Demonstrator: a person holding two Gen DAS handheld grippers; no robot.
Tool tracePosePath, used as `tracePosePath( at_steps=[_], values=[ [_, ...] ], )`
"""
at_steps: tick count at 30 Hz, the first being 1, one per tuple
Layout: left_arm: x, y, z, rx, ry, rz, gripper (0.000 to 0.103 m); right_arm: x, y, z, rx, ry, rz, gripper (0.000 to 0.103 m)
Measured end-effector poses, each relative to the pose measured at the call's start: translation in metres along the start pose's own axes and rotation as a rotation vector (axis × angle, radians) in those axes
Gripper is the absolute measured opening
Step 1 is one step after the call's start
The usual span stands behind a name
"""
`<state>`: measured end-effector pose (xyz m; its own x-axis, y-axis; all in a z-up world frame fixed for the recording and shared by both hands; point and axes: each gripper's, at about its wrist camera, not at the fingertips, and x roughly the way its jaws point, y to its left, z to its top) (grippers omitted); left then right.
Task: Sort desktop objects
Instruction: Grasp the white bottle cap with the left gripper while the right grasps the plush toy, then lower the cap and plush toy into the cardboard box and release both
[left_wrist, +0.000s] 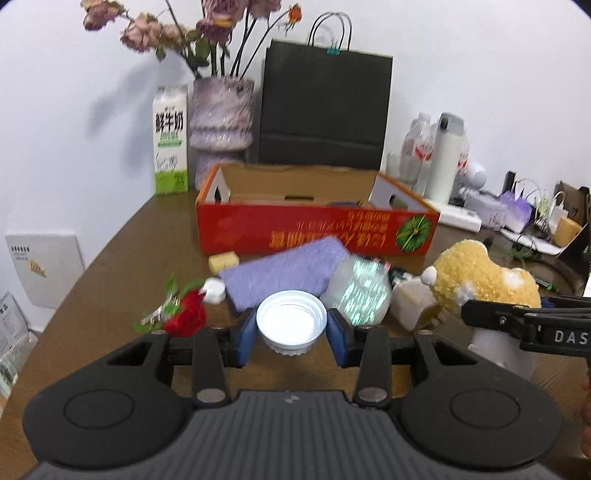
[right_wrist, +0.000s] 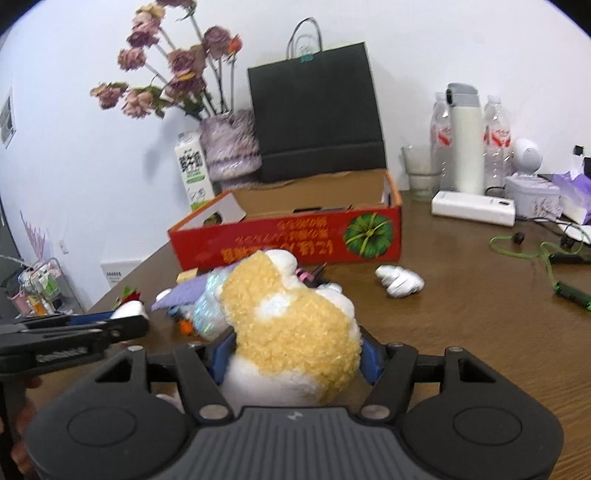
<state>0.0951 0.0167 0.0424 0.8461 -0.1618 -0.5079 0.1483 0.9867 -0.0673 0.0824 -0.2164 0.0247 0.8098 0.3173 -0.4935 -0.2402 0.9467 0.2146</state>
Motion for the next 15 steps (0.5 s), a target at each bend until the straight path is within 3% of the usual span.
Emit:
tracePosePath(
  at_steps=[9, 15],
  values=[
    [0.007, 0.001, 0.051, 0.010, -0.036, -0.037, 0.041, 0.011, -0.014, 0.044, -0.034, -0.027, 0.006, 0.064],
    [0.036, -0.005, 0.105, -0.004, -0.105, -0.059, 0.041, 0.038, -0.018, 0.100, -0.032, -0.121, -0.012, 0.064]
  ],
)
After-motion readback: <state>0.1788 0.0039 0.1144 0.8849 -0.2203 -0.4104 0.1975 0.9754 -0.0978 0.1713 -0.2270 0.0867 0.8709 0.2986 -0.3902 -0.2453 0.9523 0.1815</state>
